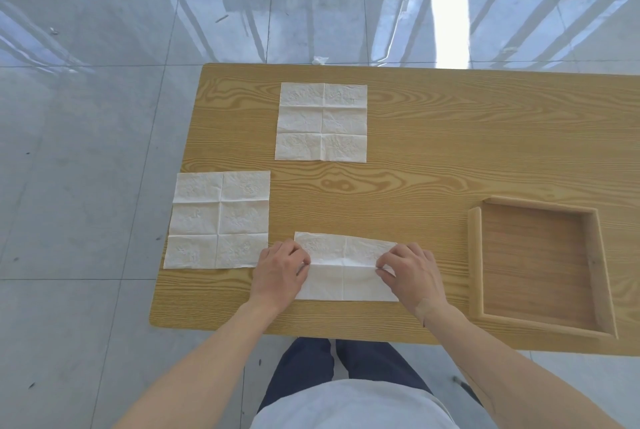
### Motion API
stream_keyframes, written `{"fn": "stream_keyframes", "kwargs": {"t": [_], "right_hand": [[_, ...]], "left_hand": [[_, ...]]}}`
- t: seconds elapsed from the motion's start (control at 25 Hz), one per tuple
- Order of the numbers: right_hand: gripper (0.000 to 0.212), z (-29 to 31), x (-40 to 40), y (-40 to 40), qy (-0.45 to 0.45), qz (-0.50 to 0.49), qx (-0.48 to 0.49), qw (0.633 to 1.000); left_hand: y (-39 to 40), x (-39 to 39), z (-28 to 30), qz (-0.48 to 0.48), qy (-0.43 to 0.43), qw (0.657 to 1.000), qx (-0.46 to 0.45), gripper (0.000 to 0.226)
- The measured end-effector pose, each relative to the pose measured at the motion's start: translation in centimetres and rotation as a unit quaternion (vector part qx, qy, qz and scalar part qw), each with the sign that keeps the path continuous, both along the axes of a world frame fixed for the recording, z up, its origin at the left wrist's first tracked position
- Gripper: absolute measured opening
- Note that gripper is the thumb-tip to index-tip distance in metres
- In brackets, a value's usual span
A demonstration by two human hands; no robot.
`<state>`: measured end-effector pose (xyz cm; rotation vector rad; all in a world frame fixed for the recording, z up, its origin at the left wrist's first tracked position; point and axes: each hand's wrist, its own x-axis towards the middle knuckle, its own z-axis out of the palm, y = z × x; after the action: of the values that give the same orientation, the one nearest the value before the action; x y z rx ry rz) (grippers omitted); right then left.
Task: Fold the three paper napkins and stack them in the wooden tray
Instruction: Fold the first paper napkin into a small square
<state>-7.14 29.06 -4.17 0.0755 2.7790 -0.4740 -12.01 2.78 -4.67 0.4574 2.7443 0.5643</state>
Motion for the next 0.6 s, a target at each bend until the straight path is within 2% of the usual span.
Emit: {"fn": "stream_keyframes", "kwargs": {"t": [0.4, 0.6], "right_hand": [[0.003, 2.5, 1.8, 0.0, -0.005, -0.041, -0.072, 0.997], [0.008, 4.2, 2.0, 0.6, -0.060, -0.121, -0.185, 0.974]], "left_hand": [[-0.5, 0.5, 2.2, 0.008, -0.002, 0.995, 0.101, 0.004], [-0.8, 0.6, 3.2, 0.040, -0.046, 0.989, 0.133, 0.008]]}}
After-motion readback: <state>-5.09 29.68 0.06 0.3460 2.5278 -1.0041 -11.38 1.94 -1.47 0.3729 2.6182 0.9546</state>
